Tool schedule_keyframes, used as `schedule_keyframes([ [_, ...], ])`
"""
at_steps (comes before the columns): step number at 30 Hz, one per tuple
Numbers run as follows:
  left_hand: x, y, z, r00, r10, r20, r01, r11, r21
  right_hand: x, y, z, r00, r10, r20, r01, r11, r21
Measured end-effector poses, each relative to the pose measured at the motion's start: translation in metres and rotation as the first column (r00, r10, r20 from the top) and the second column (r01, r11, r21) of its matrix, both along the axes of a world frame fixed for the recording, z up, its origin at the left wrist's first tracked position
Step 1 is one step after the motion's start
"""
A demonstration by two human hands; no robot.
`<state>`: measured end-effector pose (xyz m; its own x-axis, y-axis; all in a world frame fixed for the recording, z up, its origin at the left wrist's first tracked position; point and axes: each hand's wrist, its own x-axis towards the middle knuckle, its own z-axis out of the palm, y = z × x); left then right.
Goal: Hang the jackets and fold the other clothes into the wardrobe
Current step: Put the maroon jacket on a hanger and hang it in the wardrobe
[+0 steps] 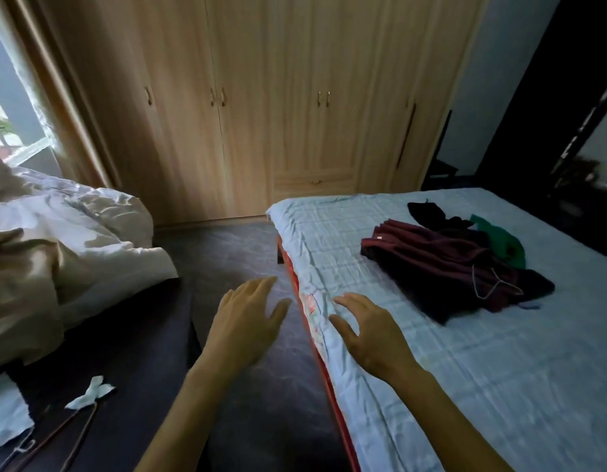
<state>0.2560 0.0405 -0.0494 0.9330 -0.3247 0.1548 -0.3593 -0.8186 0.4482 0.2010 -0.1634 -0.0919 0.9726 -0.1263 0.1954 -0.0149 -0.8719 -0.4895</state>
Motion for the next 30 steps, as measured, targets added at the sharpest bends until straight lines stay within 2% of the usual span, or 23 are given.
schedule_keyframes([
  [6, 0.063, -0.022, 0.003, 0.987, -0.158, -0.023, 0.156, 0.984, -0.088, 0.054, -0.009, 0.01, 0.993, -0.115, 0.029, 0.116, 0.993, -0.032],
  [13, 0.15, -0.044, -0.016, 0.969, -0.229, -0.09, 0.215, 0.967, -0.139, 0.112, -0.037, -0.012, 0.979, -0.202, -0.007, 0.202, 0.979, 0.011],
  [18, 0.208, -0.086, -0.023, 0.93, -0.362, -0.068, 0.357, 0.931, -0.075, 0.171, -0.072, -0.03, 0.959, -0.28, 0.034, 0.275, 0.955, 0.11],
  [25, 0.31, -0.15, -0.017, 0.897, -0.433, -0.092, 0.441, 0.888, 0.13, 0.272, -0.12, -0.038, 0.946, -0.32, 0.04, 0.305, 0.929, 0.211],
  [30, 0.365, -0.197, -0.015, 0.86, -0.505, -0.074, 0.511, 0.853, 0.106, 0.319, -0.157, -0.029, 0.925, -0.375, 0.063, 0.351, 0.906, 0.237],
])
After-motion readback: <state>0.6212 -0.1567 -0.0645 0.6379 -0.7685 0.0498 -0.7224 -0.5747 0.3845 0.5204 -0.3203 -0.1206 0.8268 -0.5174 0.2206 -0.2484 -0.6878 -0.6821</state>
